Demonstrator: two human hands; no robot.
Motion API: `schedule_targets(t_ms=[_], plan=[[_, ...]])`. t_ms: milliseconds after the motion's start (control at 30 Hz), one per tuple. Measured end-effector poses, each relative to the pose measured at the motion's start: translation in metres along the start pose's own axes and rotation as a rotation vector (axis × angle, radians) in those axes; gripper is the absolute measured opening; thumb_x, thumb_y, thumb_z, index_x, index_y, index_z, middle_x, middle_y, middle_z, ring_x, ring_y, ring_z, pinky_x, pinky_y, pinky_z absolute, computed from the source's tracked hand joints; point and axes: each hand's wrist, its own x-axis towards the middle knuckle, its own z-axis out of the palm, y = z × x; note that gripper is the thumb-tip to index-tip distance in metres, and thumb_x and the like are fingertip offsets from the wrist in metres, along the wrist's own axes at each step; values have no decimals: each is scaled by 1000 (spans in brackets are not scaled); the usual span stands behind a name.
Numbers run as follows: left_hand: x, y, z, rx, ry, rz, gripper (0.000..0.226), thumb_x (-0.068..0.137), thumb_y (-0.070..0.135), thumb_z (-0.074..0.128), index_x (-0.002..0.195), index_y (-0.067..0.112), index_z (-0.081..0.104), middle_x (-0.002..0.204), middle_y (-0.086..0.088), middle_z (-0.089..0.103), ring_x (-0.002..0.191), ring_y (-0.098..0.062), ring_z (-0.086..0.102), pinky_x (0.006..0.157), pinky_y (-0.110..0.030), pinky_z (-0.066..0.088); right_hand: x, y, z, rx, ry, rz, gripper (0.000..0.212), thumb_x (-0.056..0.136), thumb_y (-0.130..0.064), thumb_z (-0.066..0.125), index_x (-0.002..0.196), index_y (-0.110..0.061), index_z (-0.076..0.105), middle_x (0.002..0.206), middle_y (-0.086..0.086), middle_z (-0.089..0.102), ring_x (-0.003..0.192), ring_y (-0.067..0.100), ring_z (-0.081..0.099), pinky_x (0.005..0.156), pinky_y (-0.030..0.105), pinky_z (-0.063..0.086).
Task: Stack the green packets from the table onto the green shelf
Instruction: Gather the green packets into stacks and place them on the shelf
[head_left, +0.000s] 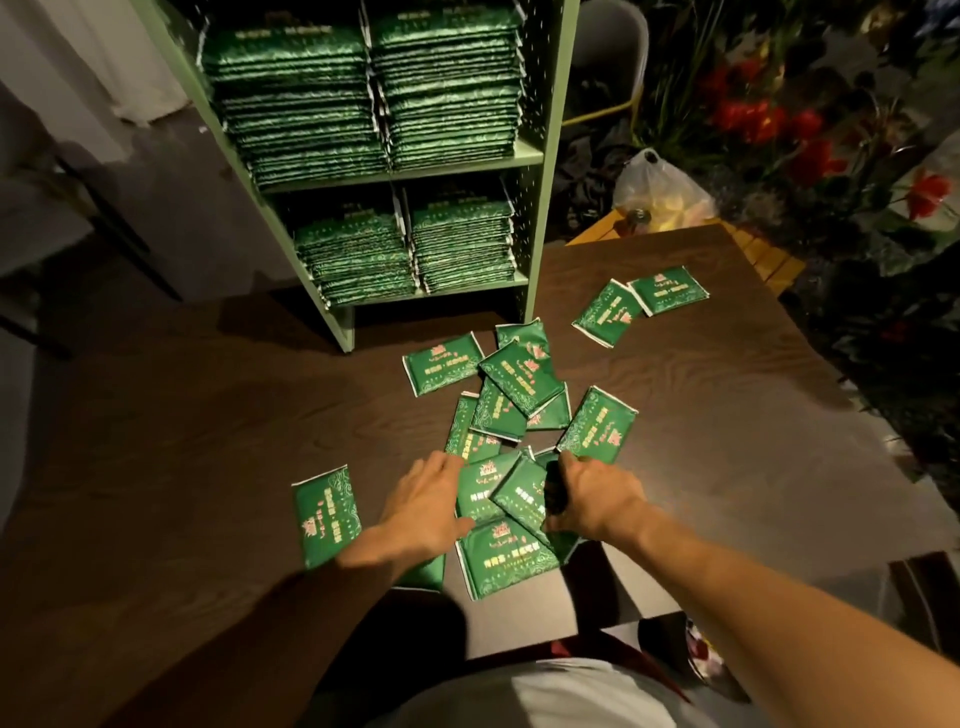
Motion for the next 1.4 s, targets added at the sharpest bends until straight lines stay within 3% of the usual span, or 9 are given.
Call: schedule_targets(t_ms=[100, 200, 467, 767, 933, 1067, 1200, 1333, 1400], plan=[[3, 1, 9, -6, 45, -100, 84, 89, 35, 74, 154, 16, 25, 152, -3, 36, 136, -22, 39, 117, -36, 30, 5, -1, 14, 69, 60, -106, 50, 79, -34, 79, 117, -19, 50, 108, 2, 63, 98, 22, 62, 81, 31, 52], [8, -1, 13, -11, 71, -135, 81, 89, 31, 74, 153, 16, 28, 149, -3, 38, 135, -20, 38, 117, -34, 29, 13, -4, 13, 60, 161, -310, 47, 79, -24, 79, 120, -18, 56, 115, 3, 60, 106, 24, 56, 95, 36, 51], [0, -10, 22, -182, 149, -79, 71, 89, 15, 72, 148, 25, 34, 142, 8, 44, 127, -10, 41, 114, -30, 33, 35, -22, 9, -47, 181, -388, 85, 78, -33, 82, 147, -18, 34, 139, 5, 47, 121, 24, 43, 112, 38, 36], [-6, -27, 22, -157, 121, -176, 44, 95, 29, 63, 136, 22, 46, 140, 5, 44, 123, -10, 41, 111, -33, 35, 41, -29, -9, -43, 222, -414, 49, 84, -36, 76, 126, -23, 55, 113, -4, 54, 103, 15, 42, 97, 32, 41], [-3, -28, 23, -133, 99, -111, 41, 95, 40, 62, 132, 24, 50, 128, 10, 45, 114, -6, 39, 101, -29, 37, 37, -23, -21, 412, 103, -287, 29, 92, -8, 66, 115, -19, 53, 106, 0, 65, 92, 17, 64, 72, 20, 51], [3, -20, 24, -82, 62, 22, 46, 89, 53, 64, 124, 26, 52, 115, 11, 45, 106, -8, 41, 90, -28, 39, 36, 2, -36, 615, 66, -148, 31, 95, -10, 65, 123, -20, 58, 110, 3, 67, 104, 21, 63, 90, 33, 51], [9, -2, 28, 14, -18, 135, 60, 81, 63, 68, 126, 26, 51, 120, 9, 47, 108, -11, 42, 98, -32, 41, 33, 33, -42, 728, 86, -35, 30, 92, -7, 68, 119, -17, 62, 109, 7, 72, 100, 23, 69, 93, 40, 56], [15, 15, 34, 205, -107, 242, 69, 77, 65, 73, 127, 24, 49, 122, 4, 45, 107, -15, 39, 100, -33, 35, 25, 60, -37, 781, -8, 72, 18, 90, -5, 70, 105, -13, 64, 92, 4, 71, 76, 13, 68, 61, 16, 53], [19, 22, 35, 226, -113, 254, 68, 77, 62, 75, 125, 22, 50, 122, 3, 46, 104, -15, 37, 98, -32, 35, 18, 68, -32, 712, -62, 103, 11, 90, -6, 69, 98, -13, 66, 92, 6, 71, 77, 14, 66, 62, 17, 52]])
